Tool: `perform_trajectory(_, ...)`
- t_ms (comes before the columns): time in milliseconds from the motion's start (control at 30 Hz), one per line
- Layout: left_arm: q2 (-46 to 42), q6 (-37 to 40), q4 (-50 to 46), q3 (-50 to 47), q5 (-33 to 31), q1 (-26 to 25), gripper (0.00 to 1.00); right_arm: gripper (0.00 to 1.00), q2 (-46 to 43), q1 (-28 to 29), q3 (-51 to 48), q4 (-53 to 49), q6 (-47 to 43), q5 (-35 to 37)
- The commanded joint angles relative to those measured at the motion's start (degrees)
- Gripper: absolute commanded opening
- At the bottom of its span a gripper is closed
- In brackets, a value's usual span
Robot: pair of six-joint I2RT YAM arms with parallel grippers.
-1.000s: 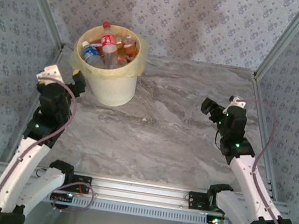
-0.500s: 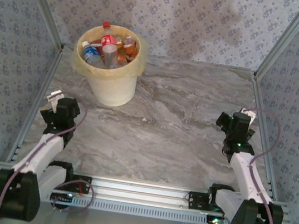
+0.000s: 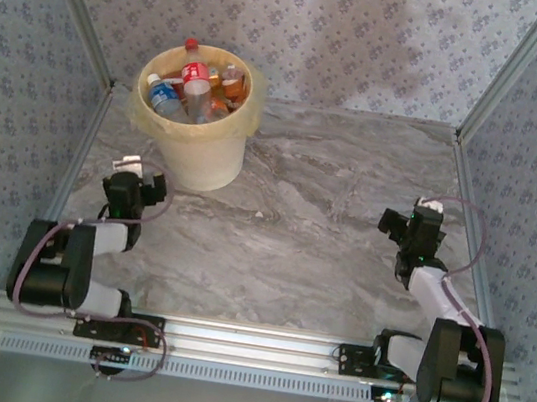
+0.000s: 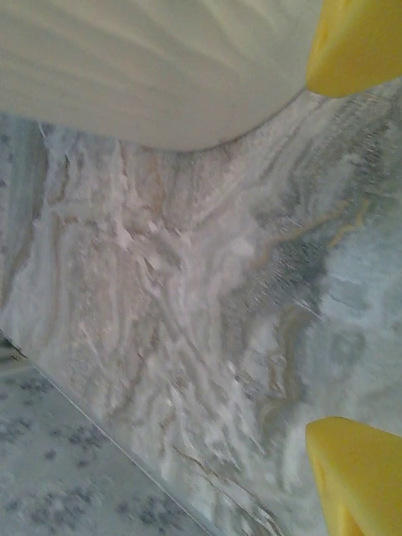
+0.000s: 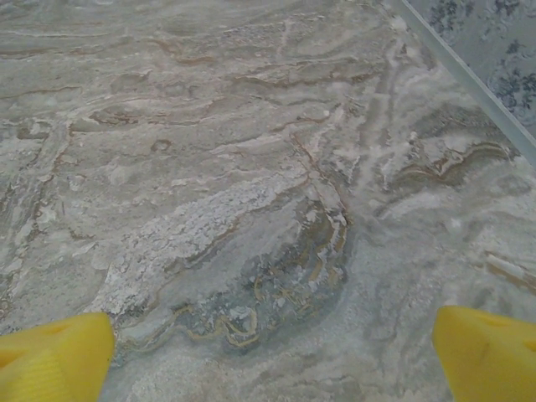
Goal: Put the plastic bottles in the bin
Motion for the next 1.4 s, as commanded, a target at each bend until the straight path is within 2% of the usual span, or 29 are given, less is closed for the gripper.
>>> perform_trajectory(0, 7.4, 1.7, 18.5, -2.0, 3.0, 0.6, 0.98, 1.0, 1.2, -0.5, -1.0, 6.1, -2.6, -2.8)
perform_trajectory(33, 4.6, 0.9, 9.3, -0.1, 2.4, 0.6, 0.98, 1.0, 1.7, -0.6, -1.0, 6.9, -2.7, -3.5)
perform_trajectory(67, 4.1, 0.3, 6.1, 1.4, 1.0, 0.5, 0.98, 1.0, 2.2, -0.6, -1.3, 7.8, -2.8, -4.1)
perform_trajectory(100, 6.4, 1.2, 10.4, 1.3, 0.1, 0.2, 0.98, 1.0, 3.0, -0.6, -1.7, 9.4, -2.8, -4.7)
perform_trajectory(167, 4.9, 0.9, 3.8, 3.2, -2.9, -0.9, 0.98, 1.0, 4.8, -0.7, -2.9, 13.2, -2.6, -5.1)
perform_trajectory(200, 5.9, 1.4, 7.2, 2.5, -3.8, -1.2, 0.98, 1.0, 5.8, -0.7, -3.5, 15.7, -2.4, -5.0)
perform_trajectory(267, 5.1, 1.0, 4.6, 3.1, -3.7, -1.3, 0.98, 1.0, 7.8, -0.7, -4.8, 21.1, -2.2, -4.7)
perform_trajectory(300, 5.7, 1.3, 6.6, 2.7, -3.9, -1.3, 0.98, 1.0, 8.3, -0.7, -5.1, 22.7, -2.0, -4.7)
perform_trajectory(400, 5.6, 1.2, 6.2, 2.7, -3.8, -1.3, 0.98, 1.0, 11.5, -0.8, -9.6, 38.6, -4.5, -7.2)
perform_trajectory(467, 5.5, 1.1, 5.8, 2.9, -3.8, -1.3, 0.98, 1.0, 13.2, -1.1, -10.9, 42.9, -4.6, -8.8)
perform_trajectory(600, 5.4, 1.1, 5.5, 2.9, -3.8, -1.3, 0.98, 1.0, 21.1, -0.9, -14.7, 57.6, -8.1, -12.3)
perform_trajectory(633, 5.4, 1.1, 5.7, 2.9, -3.8, -1.3, 0.98, 1.0, 24.4, -0.7, -14.5, 61.3, -6.2, -13.2)
perform_trajectory(667, 5.4, 1.1, 5.7, 2.8, -3.8, -1.3, 0.98, 1.0, 24.5, -1.0, -14.2, 61.2, -5.7, -13.1)
perform_trajectory(733, 5.4, 1.1, 5.7, 2.9, -3.7, -1.3, 0.98, 1.0, 20.5, -1.8, -8.3, 43.7, -5.4, -7.5)
perform_trajectory(800, 5.4, 1.1, 5.6, 2.9, -3.8, -1.3, 0.98, 1.0, 22.1, 2.6, -4.2, 38.6, -8.3, -6.5)
perform_trajectory(867, 5.4, 1.1, 5.7, 2.9, -3.8, -1.3, 0.98, 1.0, 21.9, 1.7, -4.5, 39.0, -8.2, -8.5)
perform_trajectory(967, 5.4, 1.1, 5.7, 2.9, -3.9, -1.3, 0.98, 1.0, 21.8, 1.8, -4.8, 39.8, -8.2, -6.7)
perform_trajectory(1367, 5.4, 1.1, 5.7, 2.9, -3.8, -1.3, 0.98, 1.0, 22.0, 1.7, -4.4, 38.5, -8.0, -8.4)
